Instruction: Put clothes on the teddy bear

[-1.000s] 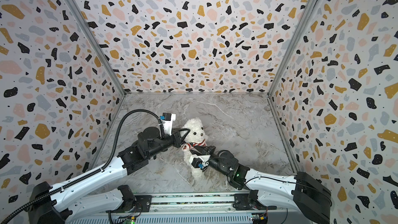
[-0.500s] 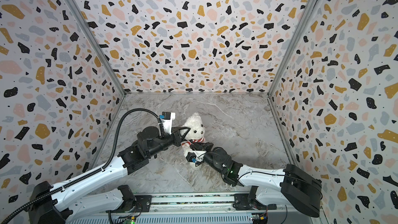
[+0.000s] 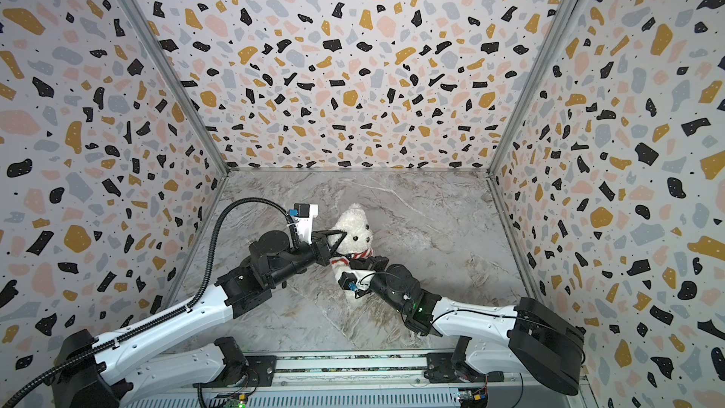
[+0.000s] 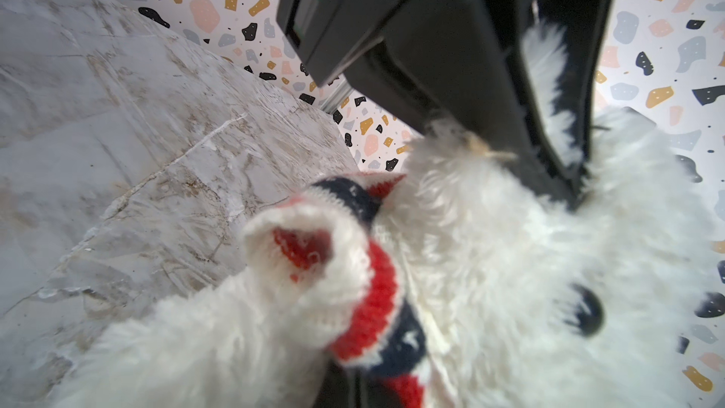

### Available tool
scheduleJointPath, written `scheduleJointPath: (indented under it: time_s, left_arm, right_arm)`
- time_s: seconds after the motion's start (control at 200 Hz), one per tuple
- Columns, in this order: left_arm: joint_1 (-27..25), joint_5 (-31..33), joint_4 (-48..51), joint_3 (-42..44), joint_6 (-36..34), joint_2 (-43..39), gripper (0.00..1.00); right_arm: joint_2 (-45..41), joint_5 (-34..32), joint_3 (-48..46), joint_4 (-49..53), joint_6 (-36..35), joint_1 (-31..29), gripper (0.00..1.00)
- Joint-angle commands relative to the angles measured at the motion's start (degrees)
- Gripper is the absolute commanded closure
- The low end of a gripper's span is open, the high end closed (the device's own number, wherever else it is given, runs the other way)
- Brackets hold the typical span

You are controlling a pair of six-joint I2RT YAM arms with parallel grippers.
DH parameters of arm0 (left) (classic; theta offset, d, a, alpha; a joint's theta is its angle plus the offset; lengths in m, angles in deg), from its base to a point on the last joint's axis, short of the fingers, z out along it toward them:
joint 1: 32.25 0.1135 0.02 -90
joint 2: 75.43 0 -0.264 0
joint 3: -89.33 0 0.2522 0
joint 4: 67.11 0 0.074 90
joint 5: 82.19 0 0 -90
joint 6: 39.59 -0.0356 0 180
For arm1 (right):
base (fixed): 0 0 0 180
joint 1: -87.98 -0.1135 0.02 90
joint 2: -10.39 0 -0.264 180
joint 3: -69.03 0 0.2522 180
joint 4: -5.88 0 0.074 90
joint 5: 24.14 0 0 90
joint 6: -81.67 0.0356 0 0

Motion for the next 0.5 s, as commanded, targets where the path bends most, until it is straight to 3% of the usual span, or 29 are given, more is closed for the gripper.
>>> scheduleJointPath:
  time_s: [0.0, 0.265, 0.496]
  left_arm:
    - [0.42, 1.89, -3.69, -0.07, 0.11, -2.39, 1.00]
    - [1.67, 5.50, -3.84, 0.28, 1.37, -2.07, 1.00]
    - [1.67, 9.03, -4.19, 2.20, 2.32, -1.43, 1.00]
  right_arm:
    - [-3.43, 6.55, 1.96, 6.64, 0.57, 0.34, 1.00]
    - [-8.84, 19.32, 2.35, 15.25, 4.54, 0.16, 1.00]
    - [-6.63, 27.12, 5.92, 17.19, 11.32, 0.09, 1.00]
